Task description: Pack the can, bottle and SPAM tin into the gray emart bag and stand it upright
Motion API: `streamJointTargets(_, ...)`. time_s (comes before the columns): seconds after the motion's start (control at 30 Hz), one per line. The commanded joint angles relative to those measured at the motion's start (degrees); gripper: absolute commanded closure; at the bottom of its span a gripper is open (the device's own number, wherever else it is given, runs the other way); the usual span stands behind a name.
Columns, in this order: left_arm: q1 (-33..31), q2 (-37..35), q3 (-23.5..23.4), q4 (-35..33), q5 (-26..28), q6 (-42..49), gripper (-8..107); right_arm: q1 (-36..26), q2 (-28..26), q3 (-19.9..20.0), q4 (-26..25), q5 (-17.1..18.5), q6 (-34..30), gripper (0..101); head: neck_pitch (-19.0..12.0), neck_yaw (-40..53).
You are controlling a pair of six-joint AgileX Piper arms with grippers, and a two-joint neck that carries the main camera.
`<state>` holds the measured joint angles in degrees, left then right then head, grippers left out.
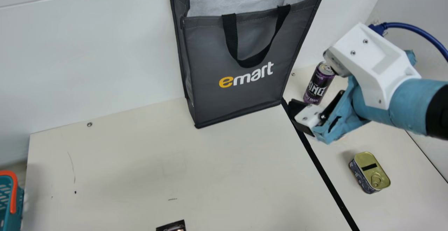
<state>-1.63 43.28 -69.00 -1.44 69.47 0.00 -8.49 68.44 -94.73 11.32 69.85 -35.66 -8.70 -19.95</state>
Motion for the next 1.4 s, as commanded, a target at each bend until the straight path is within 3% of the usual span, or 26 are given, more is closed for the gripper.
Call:
streamJointTargets(0.0, 0.0, 0.0, 0.0, 0.0, 0.0, 0.0, 9, -0.3, 1.0, -1.1, 0.5, 0.1, -1.4, 6, -1.3, 0.0)
streamJointTargets(1.37, 0.0, 0.0, 0.0, 0.0, 0.0, 0.0, 9, -0.8, 18.4, -20.6, 8.2, 0.1, -19.4, 6, -1.3, 0.0)
